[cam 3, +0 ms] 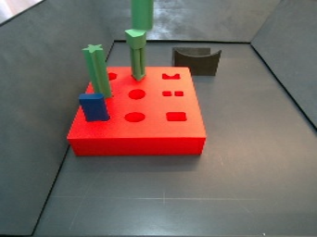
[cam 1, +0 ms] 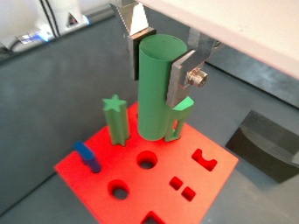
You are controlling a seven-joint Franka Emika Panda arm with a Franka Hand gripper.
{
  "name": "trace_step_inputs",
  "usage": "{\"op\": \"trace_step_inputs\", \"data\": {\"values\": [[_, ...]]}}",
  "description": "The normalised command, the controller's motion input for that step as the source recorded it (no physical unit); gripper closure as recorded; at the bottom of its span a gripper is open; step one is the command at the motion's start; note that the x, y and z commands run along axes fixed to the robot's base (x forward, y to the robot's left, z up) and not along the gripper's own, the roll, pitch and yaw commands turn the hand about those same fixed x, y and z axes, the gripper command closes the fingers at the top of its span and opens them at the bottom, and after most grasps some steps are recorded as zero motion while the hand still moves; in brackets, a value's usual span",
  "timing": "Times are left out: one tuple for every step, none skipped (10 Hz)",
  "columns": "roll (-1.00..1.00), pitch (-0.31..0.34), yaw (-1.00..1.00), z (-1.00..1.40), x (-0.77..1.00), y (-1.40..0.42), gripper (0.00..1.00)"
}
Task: Pick up the round object. Move up. Move to above the board. Insert the round object.
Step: Insert the round object.
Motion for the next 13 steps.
{"op": "trace_step_inputs", "data": {"values": [[0.00,-0.099,-0.07,-0.98,0.00,0.31,1.00],[-0.01,-0.131,-0.17,-0.90,0.04,0.17,1.00],[0.00,-0.074,-0.17,-0.99,0.00,0.25,1.00],[0.06,-0.091,0.00,-1.00,-0.15,0.25,1.00],[0.10,-0.103,-0.02,-0.97,-0.19,0.17,1.00],[0.12,-0.174,0.00,-0.79,0.00,0.03,1.00],[0.19,-0.081,0.00,-0.82,0.26,-0.03,1.00],[0.23,-0.059,0.01,-0.70,0.17,-0.07,1.00],[0.30,0.000,0.10,-0.55,0.00,-0.03,1.00],[0.39,0.000,0.17,-0.53,-0.06,-0.04,1.00],[0.39,0.000,0.16,-0.54,-0.05,-0.09,1.00],[0.21,-0.003,0.00,-0.36,-0.14,-0.21,1.00],[0.08,0.000,-0.02,-0.13,-0.02,-0.14,1.00]]}}
